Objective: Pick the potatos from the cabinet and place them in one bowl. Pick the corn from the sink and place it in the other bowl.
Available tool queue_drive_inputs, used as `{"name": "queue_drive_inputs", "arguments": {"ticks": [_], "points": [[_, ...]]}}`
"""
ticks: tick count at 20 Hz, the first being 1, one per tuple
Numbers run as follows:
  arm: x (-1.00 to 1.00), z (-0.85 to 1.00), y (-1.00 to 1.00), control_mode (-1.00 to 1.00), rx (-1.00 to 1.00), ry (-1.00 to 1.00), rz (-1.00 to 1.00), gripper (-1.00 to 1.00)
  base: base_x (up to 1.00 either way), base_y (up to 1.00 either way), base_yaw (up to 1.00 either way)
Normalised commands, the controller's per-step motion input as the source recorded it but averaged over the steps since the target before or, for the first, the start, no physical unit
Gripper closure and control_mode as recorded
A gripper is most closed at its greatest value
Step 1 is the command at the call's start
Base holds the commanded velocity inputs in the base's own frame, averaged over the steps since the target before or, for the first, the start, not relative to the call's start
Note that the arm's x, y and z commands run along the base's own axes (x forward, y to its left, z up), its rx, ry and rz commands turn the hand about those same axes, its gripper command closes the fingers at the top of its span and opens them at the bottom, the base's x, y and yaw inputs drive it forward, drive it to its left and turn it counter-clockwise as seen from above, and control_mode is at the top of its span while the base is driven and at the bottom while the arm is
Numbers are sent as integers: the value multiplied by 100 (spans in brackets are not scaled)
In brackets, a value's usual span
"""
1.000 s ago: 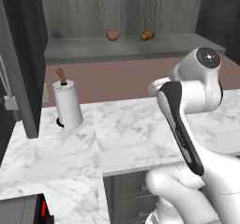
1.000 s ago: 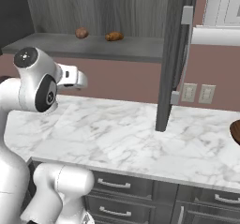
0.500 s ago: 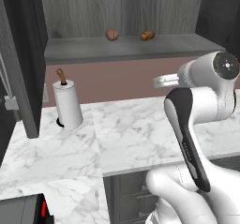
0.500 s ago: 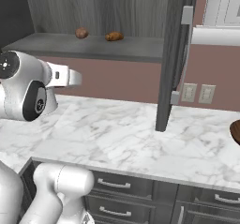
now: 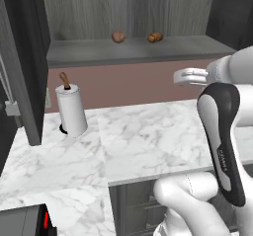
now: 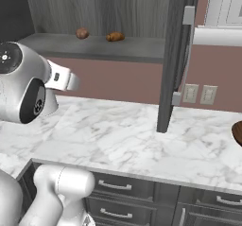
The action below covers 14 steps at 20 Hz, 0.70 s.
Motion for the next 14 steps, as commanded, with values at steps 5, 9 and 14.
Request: {"name": "queue_drive_inputs", "arguments": {"ticks": [5,9,14], "points": [[3,30,-7,-100,2,43,0,-100,0,0,0],[3,2,-1,-100,0,27,0,-100,0,0,0],[3,-16,0,-100,-1,-9,-6,-100,0,0,0]]}}
